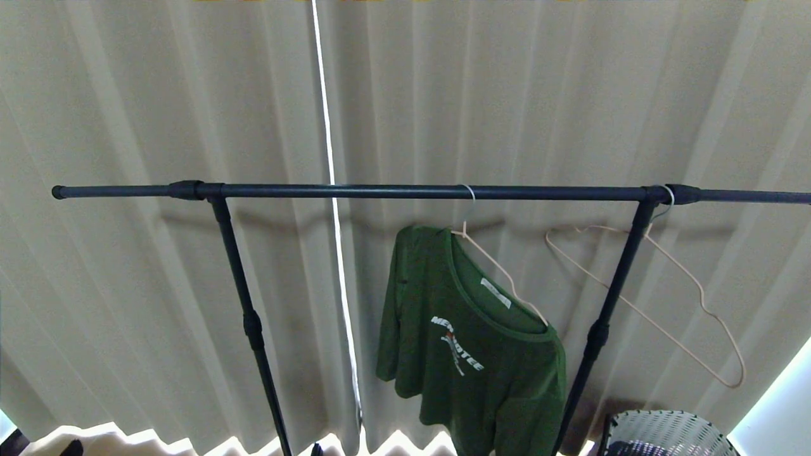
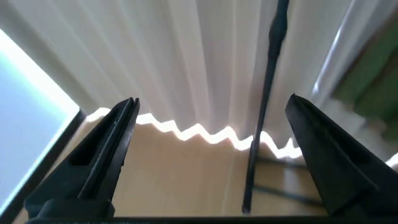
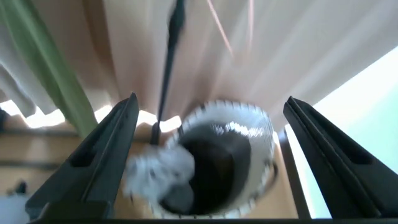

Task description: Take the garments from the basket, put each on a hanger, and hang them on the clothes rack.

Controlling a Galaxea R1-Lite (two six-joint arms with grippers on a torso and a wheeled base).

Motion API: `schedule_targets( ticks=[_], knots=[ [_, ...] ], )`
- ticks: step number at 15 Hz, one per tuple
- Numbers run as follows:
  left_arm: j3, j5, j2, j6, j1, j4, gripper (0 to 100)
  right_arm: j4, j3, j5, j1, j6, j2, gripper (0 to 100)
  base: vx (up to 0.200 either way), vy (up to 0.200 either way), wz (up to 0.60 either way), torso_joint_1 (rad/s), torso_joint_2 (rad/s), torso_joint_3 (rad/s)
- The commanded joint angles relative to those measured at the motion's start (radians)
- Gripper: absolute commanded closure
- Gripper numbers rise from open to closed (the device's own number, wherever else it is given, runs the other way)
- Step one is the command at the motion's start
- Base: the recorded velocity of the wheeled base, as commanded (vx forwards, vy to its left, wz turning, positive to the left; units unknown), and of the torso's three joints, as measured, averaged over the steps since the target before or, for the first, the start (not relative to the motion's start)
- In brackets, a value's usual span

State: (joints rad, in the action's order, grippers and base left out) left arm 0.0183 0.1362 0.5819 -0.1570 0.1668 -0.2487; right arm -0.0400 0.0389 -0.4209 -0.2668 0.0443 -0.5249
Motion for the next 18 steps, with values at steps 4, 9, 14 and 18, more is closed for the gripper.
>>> schedule_targets(
  ticks=[4,9,14,18],
  knots=[
    [0.02,-0.291,-0.475,0.028,0.017,0.342,0,0.189,0.044,0.01,0.244,0.0,0.302,0,0.0,0.0,0.0,0.0,0.0,0.0],
    [0.02,-0.409,-0.471,0.028,-0.023,0.338,0,0.178,0.036,0.255,0.267,0.002,0.525,0,0.0,0.0,0.0,0.0,0.0,0.0],
    [0.02,-0.397,-0.582,0.031,-0.164,0.339,0,0.178,0.035,0.274,0.267,-0.04,0.525,0,0.0,0.0,0.0,0.0,0.0,0.0],
    [0.005,-0.282,-0.582,0.105,-0.164,0.309,0,-0.015,-0.039,0.304,0.267,-0.023,0.525,0,0.0,0.0,0.0,0.0,0.0,0.0]
  ],
)
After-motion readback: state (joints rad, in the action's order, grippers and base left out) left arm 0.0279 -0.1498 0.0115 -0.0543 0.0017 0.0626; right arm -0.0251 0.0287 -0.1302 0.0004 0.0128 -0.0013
